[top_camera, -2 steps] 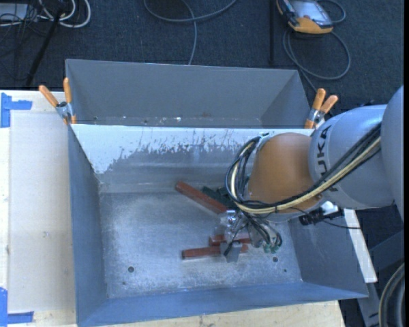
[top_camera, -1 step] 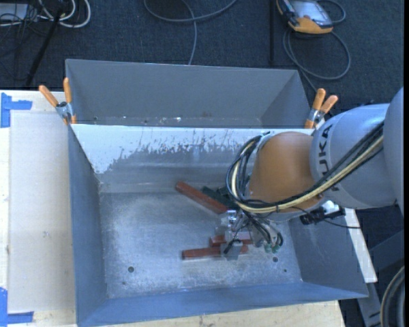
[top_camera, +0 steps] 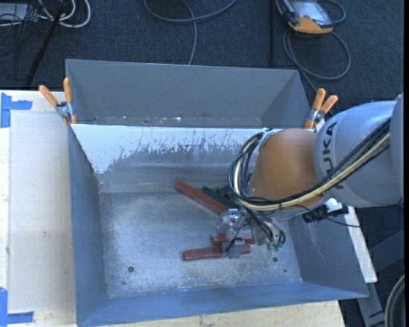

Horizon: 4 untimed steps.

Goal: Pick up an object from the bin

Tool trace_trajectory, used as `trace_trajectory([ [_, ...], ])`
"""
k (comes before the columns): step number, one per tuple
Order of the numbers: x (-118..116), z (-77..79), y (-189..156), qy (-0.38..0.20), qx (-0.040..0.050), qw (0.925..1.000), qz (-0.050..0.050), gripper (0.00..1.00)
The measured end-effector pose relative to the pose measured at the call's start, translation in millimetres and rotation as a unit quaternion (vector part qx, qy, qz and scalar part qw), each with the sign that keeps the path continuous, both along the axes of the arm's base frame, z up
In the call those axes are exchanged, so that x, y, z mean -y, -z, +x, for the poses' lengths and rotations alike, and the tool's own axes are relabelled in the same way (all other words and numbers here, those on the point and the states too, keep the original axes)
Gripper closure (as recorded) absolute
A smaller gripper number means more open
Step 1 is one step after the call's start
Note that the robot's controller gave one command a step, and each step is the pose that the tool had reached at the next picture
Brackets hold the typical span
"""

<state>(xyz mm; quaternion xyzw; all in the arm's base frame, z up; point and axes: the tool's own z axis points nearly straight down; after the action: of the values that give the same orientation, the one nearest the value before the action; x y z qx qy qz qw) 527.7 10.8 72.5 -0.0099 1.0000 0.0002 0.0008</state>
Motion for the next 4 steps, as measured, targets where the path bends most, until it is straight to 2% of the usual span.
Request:
trace_trajectory([
  [2, 0.0, 0.0, 0.0, 0.000, 0.0000, 1.0000, 0.000, 1.00],
  [3, -0.4, -0.9, -65.1, 0.002, -0.0024, 1.0000, 0.000, 1.00],
  [4, -0.4, -0.9, -65.1, 0.002, -0.0024, 1.0000, 0.000, 1.00],
])
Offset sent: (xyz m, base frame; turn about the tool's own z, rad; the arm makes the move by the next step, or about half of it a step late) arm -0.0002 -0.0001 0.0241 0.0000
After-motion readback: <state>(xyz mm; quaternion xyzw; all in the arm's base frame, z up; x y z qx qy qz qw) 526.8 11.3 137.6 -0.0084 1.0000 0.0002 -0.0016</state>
